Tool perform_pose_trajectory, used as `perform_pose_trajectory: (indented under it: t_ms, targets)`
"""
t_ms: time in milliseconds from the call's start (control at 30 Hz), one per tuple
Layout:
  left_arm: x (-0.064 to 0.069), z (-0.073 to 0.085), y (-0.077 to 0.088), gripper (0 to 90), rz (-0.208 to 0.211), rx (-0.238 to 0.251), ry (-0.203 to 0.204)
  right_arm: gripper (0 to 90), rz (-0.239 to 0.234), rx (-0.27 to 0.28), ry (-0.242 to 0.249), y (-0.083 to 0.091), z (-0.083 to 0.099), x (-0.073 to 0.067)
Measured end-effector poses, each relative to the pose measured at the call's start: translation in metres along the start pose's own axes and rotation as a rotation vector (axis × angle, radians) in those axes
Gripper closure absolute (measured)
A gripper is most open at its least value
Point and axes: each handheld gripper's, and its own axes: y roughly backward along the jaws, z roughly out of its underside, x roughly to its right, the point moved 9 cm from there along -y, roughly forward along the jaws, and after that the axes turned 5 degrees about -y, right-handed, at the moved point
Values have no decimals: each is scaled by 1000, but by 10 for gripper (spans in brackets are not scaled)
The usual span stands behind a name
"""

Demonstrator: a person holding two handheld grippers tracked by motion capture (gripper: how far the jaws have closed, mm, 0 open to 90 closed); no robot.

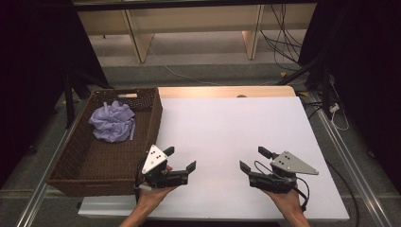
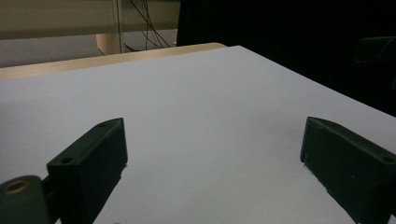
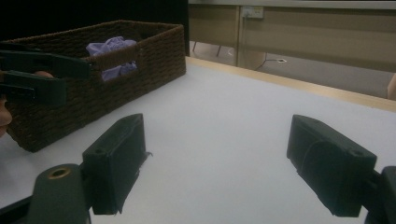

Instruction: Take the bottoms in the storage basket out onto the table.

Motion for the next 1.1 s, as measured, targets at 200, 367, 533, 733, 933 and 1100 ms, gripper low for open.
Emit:
perform_pose_trajectory:
  t_ms: [200, 367, 533, 733, 933, 1100]
  targets:
    - [-2, 0, 0, 72, -6, -3, -2, 208, 0, 8, -4, 1, -2, 1]
    - [-2, -1, 0, 72, -7, -3, 3, 208, -1, 5, -2, 1, -2, 1]
    - [-2, -3, -2, 73, -3, -10, 15, 209, 0, 2, -2, 1, -1, 2]
    - [-5, -6, -2, 72, -9, -13, 20, 209, 4, 4, -6, 1, -1, 4]
    - [-9, -12, -3, 72, -16, -14, 33, 210, 1, -1, -11, 0, 1, 6]
    - [-11, -15, -2, 72, -19, -17, 26, 211, 1, -4, -20, -2, 2, 7]
